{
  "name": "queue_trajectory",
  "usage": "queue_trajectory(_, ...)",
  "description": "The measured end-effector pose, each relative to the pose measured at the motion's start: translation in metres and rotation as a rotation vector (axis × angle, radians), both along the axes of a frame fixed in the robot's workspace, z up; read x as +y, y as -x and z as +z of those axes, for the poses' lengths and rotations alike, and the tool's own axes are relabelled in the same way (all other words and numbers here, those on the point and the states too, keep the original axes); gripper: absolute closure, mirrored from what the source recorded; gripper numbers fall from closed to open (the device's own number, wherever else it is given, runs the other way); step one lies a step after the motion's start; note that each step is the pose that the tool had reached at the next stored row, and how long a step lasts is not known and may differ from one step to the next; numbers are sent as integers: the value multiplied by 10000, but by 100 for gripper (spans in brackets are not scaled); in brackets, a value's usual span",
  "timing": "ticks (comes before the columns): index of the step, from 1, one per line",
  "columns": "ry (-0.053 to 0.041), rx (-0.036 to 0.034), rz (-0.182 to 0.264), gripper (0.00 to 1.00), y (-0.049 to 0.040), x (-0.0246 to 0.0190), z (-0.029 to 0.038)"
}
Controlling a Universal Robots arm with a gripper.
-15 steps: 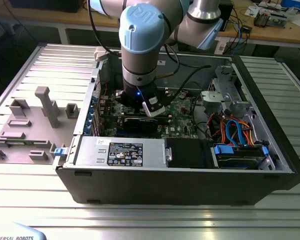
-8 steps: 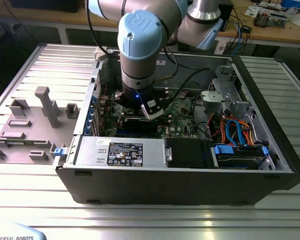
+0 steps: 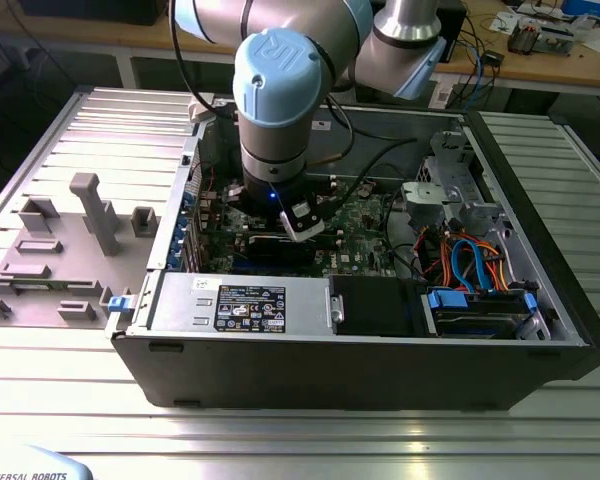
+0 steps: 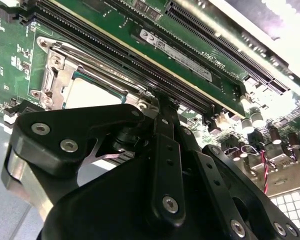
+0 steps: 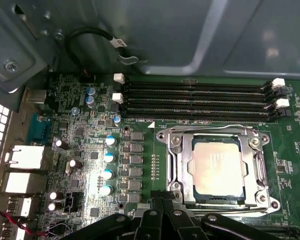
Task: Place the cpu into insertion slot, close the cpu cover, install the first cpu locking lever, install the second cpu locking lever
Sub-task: 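Install the second cpu locking lever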
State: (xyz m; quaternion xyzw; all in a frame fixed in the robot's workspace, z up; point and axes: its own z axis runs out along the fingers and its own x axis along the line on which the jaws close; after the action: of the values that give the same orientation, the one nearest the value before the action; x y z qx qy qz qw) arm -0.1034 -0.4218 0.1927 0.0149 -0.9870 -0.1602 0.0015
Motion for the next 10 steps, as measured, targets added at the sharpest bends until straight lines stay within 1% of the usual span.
queue_trajectory(10, 0, 2, -1, 89, 6, -1, 31)
